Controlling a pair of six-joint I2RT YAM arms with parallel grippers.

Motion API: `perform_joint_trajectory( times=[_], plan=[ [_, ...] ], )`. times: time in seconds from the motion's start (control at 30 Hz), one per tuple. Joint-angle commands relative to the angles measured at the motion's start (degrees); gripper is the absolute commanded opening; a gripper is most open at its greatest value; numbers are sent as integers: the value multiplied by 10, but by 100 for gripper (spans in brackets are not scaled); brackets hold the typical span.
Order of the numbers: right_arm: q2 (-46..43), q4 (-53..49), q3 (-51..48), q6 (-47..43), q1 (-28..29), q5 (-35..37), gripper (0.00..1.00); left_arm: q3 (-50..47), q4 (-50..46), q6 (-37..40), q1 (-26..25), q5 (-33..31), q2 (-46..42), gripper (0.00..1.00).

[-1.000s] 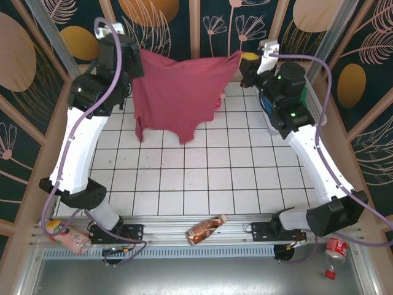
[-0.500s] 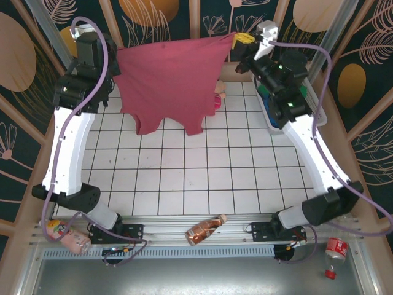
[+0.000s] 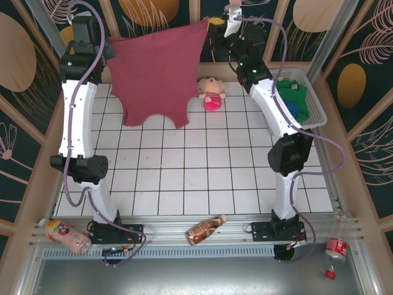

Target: Fold and stack the tank tops

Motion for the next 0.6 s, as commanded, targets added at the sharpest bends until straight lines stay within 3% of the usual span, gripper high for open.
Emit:
perform_joint_trajectory(
  times=[0.0,0.17,0.23,0.4,0.57],
  plan=[
    [-30,-9,24,-1,4,-28,0,20,32,14,7,20,-32,0],
    [-158,-6,-212,-12,12,-39,0,-118,-5,-21,7,92,-115,0],
    [-212,-28,-313,-9,12,-50,0,-245,9,-41,5,141,-188,0],
    [-344,-59,-587,-8,23,-52,0,-679,84,-102,-4,232,-397,0],
    [-401,-137,-759,-82,59,-3,0,-1002,156,-197,-25,323,-527,0]
  ],
)
